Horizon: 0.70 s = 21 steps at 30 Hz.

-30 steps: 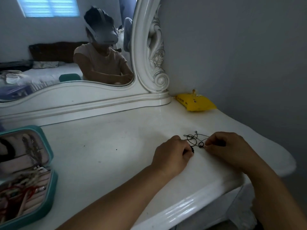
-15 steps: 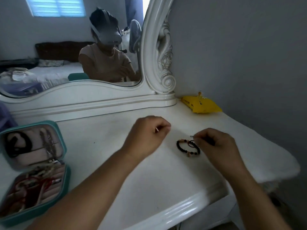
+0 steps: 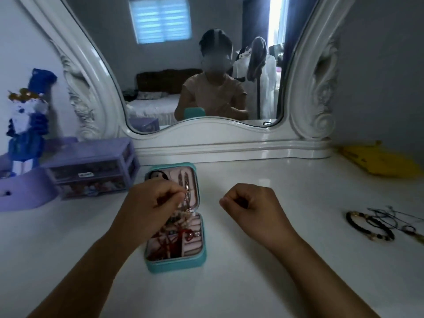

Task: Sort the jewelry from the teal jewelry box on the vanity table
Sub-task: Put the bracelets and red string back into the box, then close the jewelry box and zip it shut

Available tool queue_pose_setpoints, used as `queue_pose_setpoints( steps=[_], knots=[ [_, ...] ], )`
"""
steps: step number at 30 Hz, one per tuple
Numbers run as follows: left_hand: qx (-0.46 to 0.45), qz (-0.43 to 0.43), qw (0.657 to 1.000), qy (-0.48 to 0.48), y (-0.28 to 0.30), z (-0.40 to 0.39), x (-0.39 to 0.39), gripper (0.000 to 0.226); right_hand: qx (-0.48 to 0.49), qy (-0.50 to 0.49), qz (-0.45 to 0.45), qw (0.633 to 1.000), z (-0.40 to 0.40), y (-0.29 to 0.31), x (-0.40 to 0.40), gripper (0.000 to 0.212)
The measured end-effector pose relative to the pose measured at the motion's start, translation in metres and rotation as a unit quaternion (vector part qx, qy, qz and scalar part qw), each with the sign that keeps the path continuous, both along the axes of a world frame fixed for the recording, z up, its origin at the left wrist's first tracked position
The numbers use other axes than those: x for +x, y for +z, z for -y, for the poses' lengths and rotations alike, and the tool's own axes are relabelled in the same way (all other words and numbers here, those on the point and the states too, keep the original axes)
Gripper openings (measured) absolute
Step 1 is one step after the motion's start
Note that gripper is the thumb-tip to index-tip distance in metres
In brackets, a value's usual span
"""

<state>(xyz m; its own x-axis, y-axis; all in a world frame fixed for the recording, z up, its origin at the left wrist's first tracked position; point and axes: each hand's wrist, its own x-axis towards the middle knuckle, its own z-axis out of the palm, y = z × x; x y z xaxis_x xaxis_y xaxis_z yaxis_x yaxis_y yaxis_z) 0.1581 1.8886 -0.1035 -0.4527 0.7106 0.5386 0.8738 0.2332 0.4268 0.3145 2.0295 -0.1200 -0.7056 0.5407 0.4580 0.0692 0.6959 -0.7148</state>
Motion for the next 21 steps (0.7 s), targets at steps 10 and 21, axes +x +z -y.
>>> queue_pose_setpoints(
  steps=[10, 21],
  knots=[
    [0.155, 0.269, 0.948, 0.064, -0.039, 0.025, -0.046, 0.022, -0.129, 0.033, 0.062, 0.989, 0.026, -0.009, -0.053, 0.052],
    [0.196, 0.332, 0.915, -0.122, -0.044, 0.031, -0.046, 0.042, -0.243, 0.062, -0.045, 0.967, 0.029, -0.009, -0.044, 0.035]
  ],
)
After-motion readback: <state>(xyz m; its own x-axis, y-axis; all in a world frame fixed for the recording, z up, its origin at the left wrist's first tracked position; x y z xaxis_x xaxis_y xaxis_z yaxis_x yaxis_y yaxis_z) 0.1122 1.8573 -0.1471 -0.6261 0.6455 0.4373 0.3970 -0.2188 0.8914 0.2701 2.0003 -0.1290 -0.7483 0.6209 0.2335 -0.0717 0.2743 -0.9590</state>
